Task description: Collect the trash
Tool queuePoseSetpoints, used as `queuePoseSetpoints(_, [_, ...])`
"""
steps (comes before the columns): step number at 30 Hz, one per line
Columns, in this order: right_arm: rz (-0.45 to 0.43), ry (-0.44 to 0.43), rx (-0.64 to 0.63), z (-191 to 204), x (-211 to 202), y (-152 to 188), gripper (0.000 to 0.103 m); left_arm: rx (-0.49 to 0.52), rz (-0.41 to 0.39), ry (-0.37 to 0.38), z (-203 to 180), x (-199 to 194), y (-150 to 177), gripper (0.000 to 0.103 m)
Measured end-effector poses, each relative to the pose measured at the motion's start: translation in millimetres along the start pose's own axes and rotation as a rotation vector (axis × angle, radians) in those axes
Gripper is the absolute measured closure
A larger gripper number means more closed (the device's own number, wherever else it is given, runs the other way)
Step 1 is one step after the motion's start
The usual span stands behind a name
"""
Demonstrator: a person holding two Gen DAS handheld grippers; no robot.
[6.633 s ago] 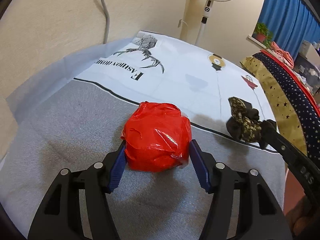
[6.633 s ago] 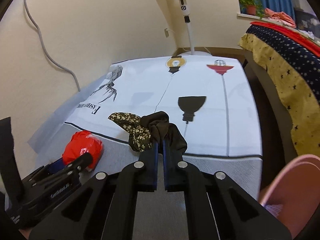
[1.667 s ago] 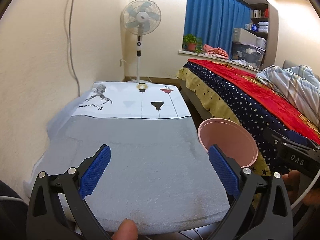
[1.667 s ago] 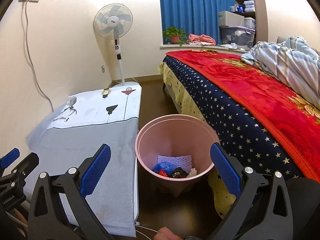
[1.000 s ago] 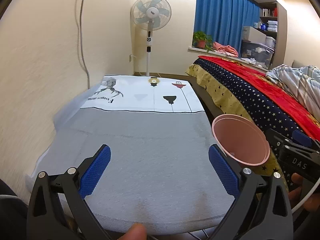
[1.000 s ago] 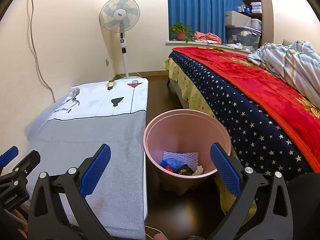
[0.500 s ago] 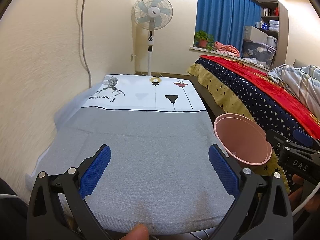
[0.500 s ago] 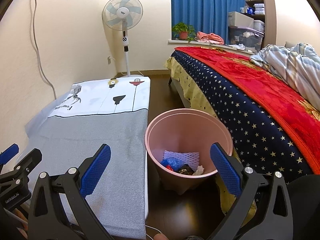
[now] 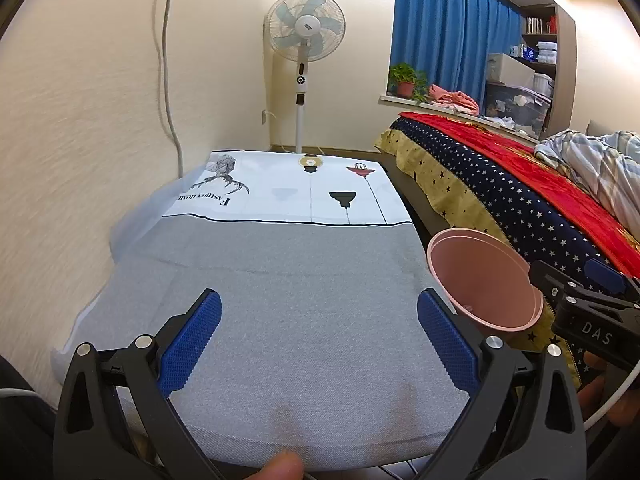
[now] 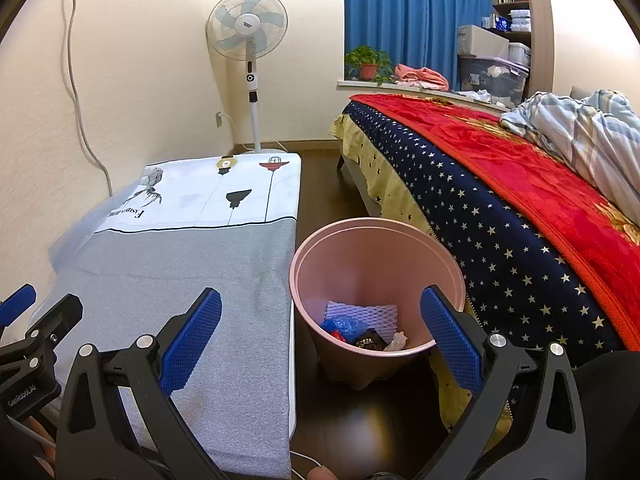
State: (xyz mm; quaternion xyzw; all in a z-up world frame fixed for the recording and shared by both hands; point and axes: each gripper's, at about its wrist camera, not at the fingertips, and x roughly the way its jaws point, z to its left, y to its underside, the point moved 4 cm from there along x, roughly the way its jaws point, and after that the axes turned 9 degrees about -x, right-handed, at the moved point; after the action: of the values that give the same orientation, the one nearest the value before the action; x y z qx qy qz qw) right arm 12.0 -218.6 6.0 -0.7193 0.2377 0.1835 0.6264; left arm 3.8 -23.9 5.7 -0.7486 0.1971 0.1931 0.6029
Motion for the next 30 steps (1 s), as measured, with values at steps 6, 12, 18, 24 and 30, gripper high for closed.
queuePoseSetpoints(6, [0.0, 0.0, -0.001, -0.1, 0.0, 0.0, 0.005, 0.003, -0.001, 0.0, 0.8, 0.7, -0.2, 0.008])
queuePoseSetpoints(12, [0.0, 0.001, -0.001, 0.0, 0.0, 0.0, 0.005, 0.004, -0.002, 0.0, 0.4, 0.9, -0.5, 0.008])
queuePoseSetpoints(18, [0.0, 0.0, -0.001, 0.0, 0.0, 0.1, 0.005, 0.007, -0.005, 0.0, 0.2, 1.1, -0.6, 0.008])
queuePoseSetpoints(24, [0.0, 0.001, -0.002, 0.1, 0.0, 0.1, 0.005, 0.011, -0.006, 0.002, 1.1, 1.4, -1.6, 0.008])
queuePoseSetpoints(30, [0.0, 0.001, -0.001, 0.2, 0.1, 0.1, 0.005, 0.001, 0.004, 0.012, 4.8, 2.9, -2.5, 0.008])
